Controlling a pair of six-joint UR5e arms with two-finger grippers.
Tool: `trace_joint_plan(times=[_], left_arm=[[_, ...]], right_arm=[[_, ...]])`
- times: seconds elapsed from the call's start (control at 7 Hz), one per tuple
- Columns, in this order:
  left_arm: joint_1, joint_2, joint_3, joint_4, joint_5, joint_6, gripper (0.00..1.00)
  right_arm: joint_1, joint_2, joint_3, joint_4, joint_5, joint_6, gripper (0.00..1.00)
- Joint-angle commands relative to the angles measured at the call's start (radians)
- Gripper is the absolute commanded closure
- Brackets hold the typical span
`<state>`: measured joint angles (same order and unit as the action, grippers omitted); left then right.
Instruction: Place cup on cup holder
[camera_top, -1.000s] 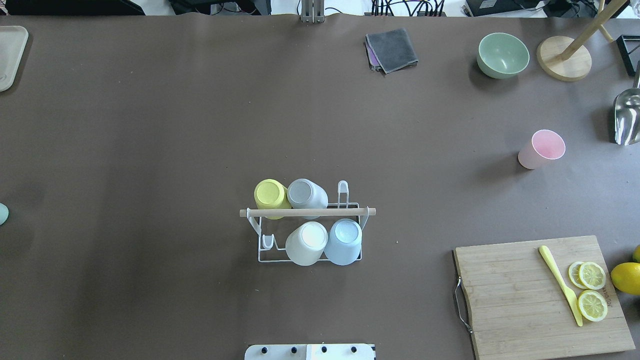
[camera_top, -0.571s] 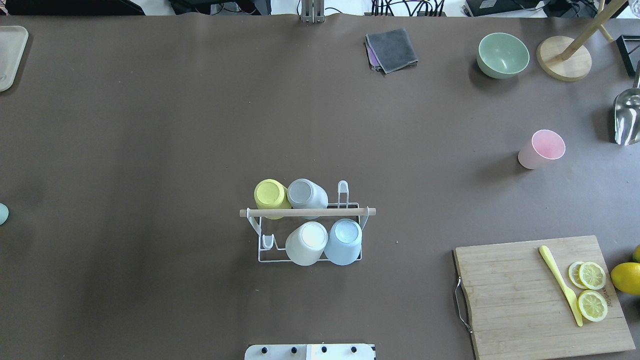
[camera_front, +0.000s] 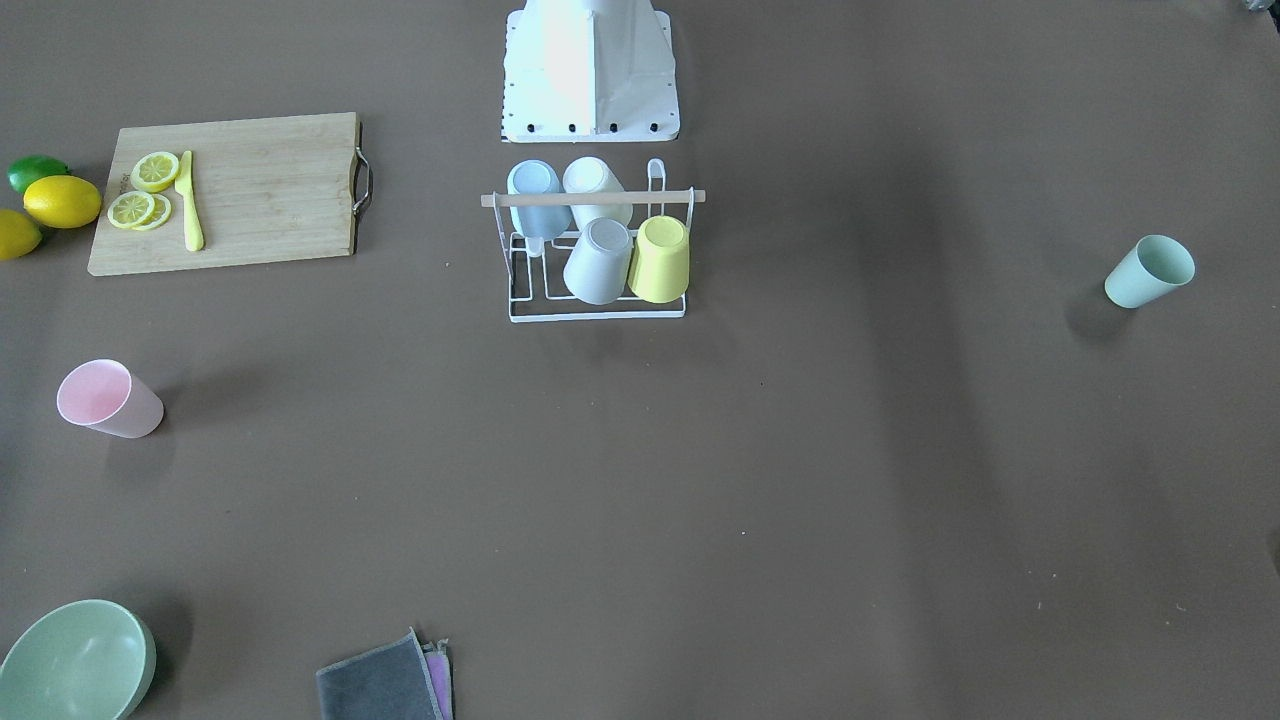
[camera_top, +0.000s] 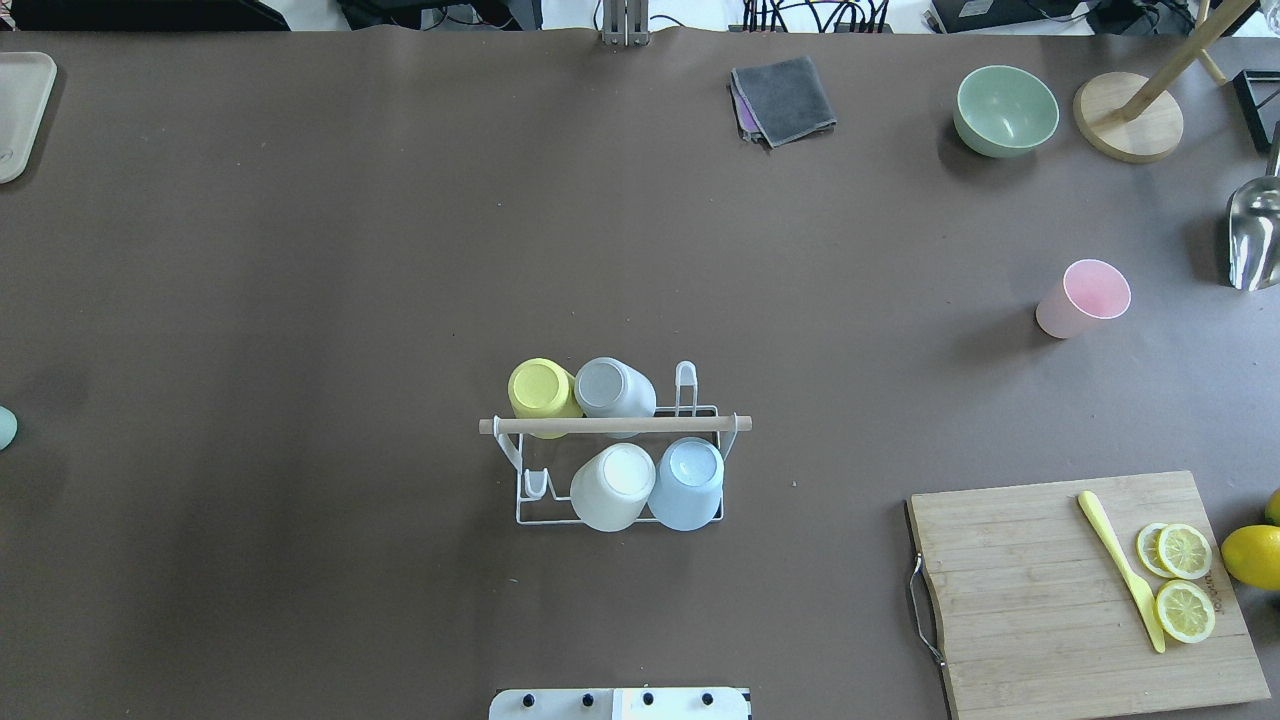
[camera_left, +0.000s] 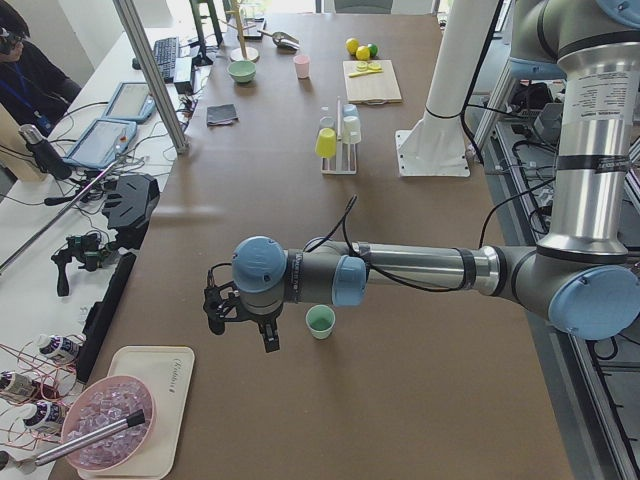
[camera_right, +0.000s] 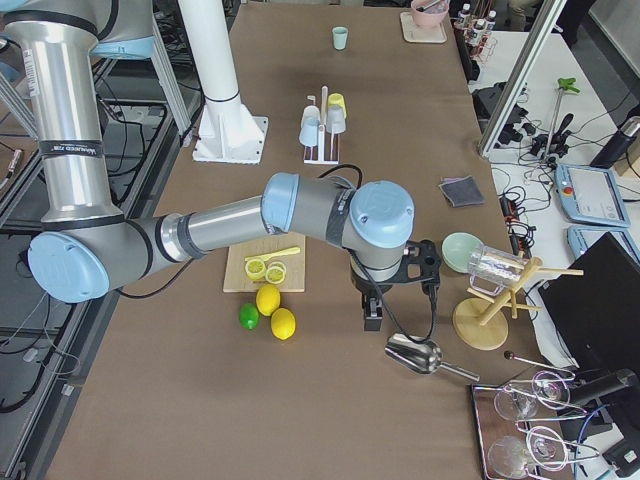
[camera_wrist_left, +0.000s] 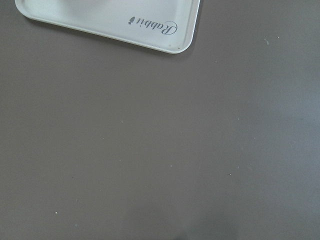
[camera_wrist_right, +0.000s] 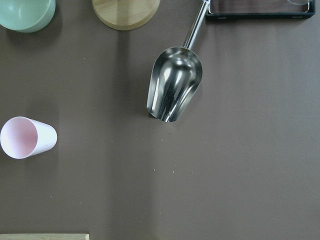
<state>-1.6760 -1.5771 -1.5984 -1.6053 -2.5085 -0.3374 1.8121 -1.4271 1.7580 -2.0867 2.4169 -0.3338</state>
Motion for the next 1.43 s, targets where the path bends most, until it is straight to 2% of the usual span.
trace_joint_plan(times=[0.0, 0.29, 0.43, 0.57, 0.71, 0.86, 1.0, 1.14, 1.29], left_arm=[[-0.028, -0.006, 0.108, 0.002, -0.094, -0.047, 0.02], [-0.05, -0.012, 0.143, -0.004, -0.145, -0.124, 0.02], [-0.051, -0.02, 0.141, -0.019, -0.145, -0.124, 0.03], [-0.05, -0.041, 0.144, -0.062, -0.141, -0.111, 0.03], [-0.048, -0.072, 0.144, -0.115, -0.124, -0.076, 0.03], [-0.044, -0.092, 0.121, -0.122, -0.033, 0.048, 0.03], [-0.036, -0.092, 0.066, -0.116, 0.064, 0.137, 0.03], [0.013, -0.092, 0.025, -0.111, 0.098, 0.138, 0.03], [0.053, -0.086, -0.029, -0.108, 0.185, 0.14, 0.03]], right_arm=[[-0.04, 0.062, 0.004, -0.035, -0.007, -0.001, 0.0], [-0.054, 0.072, 0.029, -0.036, -0.007, -0.002, 0.0], [-0.015, 0.026, 0.113, -0.042, -0.004, -0.007, 0.0], [-0.007, -0.127, 0.314, -0.046, 0.008, -0.026, 0.0], [0.021, -0.247, 0.524, -0.099, 0.01, -0.027, 0.0], [0.024, -0.233, 0.535, -0.158, -0.004, -0.019, 0.0], [0.029, -0.129, 0.543, -0.165, -0.012, -0.008, 0.0], [0.001, -0.106, 0.52, -0.188, -0.051, -0.001, 0.0], [-0.002, -0.077, 0.5, -0.191, -0.055, 0.001, 0.0]])
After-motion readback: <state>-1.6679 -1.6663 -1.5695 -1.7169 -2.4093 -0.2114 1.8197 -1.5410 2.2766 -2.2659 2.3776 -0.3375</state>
